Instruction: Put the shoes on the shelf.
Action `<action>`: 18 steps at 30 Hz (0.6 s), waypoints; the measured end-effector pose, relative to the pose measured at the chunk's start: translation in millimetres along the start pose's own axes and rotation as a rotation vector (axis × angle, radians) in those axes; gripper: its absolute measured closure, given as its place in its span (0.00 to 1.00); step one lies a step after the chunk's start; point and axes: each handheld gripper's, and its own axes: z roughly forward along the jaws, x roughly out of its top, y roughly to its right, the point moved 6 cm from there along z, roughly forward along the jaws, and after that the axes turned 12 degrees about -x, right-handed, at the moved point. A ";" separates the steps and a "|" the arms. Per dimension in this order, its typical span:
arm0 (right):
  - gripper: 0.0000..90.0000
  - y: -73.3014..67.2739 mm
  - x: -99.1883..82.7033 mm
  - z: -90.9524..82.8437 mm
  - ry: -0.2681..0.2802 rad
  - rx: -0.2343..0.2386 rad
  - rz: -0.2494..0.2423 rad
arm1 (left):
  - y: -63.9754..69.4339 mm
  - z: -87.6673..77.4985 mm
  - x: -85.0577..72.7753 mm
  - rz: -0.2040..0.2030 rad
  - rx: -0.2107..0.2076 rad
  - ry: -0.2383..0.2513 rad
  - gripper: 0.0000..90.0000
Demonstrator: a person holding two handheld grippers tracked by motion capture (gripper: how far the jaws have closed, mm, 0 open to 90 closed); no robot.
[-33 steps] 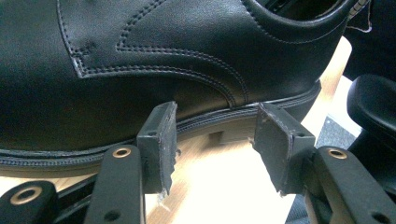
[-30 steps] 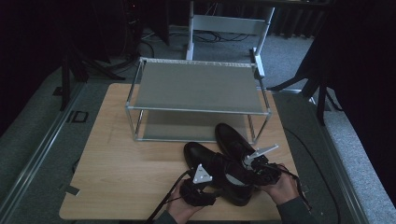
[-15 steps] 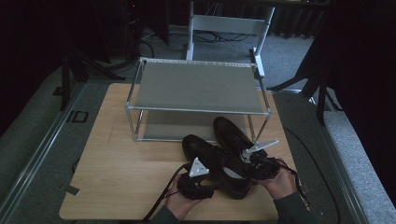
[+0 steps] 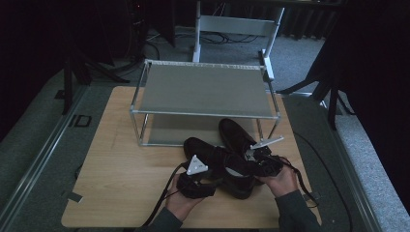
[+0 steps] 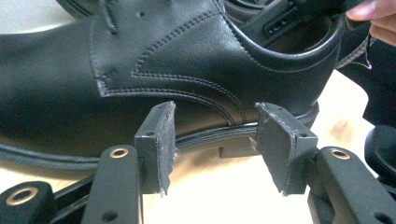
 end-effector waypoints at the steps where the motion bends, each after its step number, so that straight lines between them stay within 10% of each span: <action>1: 0.89 0.0 0.0 0.0 0.000 0.000 0.000 | -1.5 -2.4 0.5 -0.001 0.006 0.003 0.53; 18: 0.89 9.9 20.7 -3.8 0.033 -0.020 0.041 | -30.9 -29.4 5.1 -0.033 0.098 0.042 0.53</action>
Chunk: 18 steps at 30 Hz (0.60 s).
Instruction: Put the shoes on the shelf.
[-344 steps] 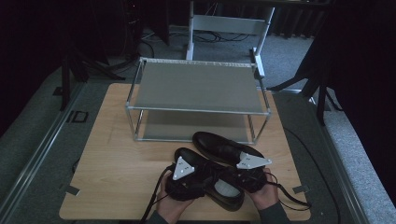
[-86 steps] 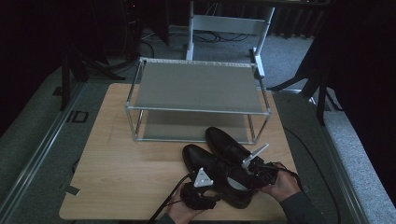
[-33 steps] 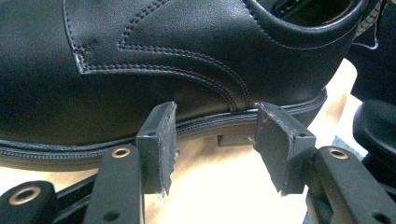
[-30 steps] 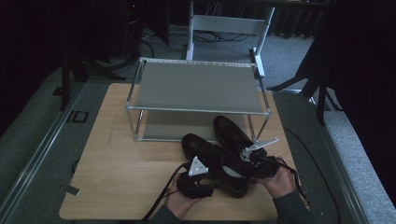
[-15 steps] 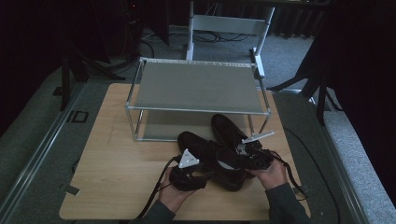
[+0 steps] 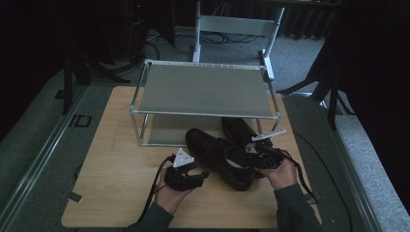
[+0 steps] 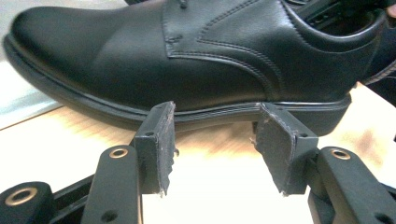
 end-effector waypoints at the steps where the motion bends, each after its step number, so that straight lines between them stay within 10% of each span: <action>1: 0.89 0.1 1.3 0.5 -0.001 0.001 -0.001 | -1.6 -0.1 -0.1 -0.002 0.006 0.000 0.53; 18: 0.89 -1.5 17.5 14.6 0.017 -0.028 0.015 | -33.6 9.7 -4.6 -0.021 0.091 -0.025 0.53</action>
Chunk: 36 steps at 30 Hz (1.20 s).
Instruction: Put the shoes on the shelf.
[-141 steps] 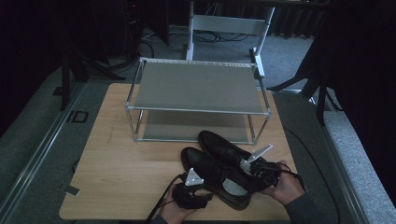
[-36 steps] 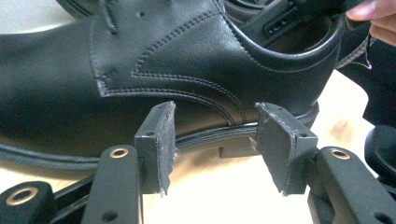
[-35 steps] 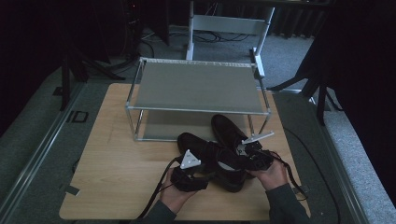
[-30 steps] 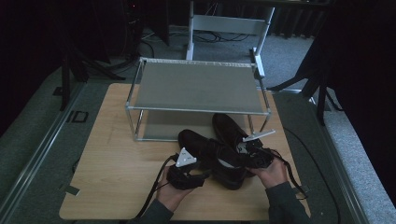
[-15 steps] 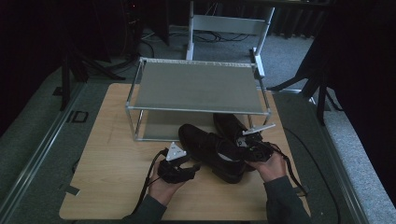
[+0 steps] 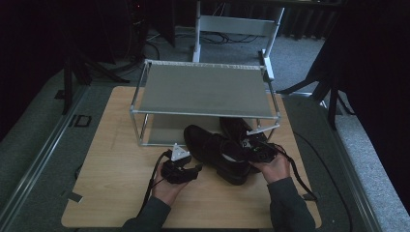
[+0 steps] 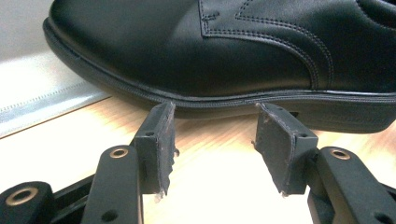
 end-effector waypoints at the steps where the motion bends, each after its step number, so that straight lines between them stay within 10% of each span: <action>1: 0.89 0.4 0.3 0.8 -0.002 -0.002 -0.001 | -1.5 1.3 0.0 0.000 0.004 -0.002 0.53; 36: 0.89 5.6 21.1 17.0 0.032 -0.026 0.067 | -34.8 34.6 10.6 0.011 0.083 -0.048 0.57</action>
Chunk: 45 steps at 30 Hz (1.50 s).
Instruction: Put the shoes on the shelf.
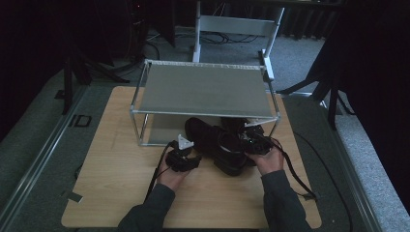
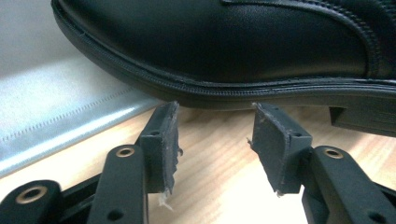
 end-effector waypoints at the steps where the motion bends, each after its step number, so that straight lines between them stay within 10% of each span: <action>1: 0.89 -0.4 0.6 0.0 0.000 0.001 0.002 | -0.4 0.5 0.2 -0.001 0.000 0.000 0.58; 45: 0.89 -10.7 11.6 23.5 0.068 -0.045 0.063 | -30.1 34.8 18.4 -0.070 0.048 -0.006 0.74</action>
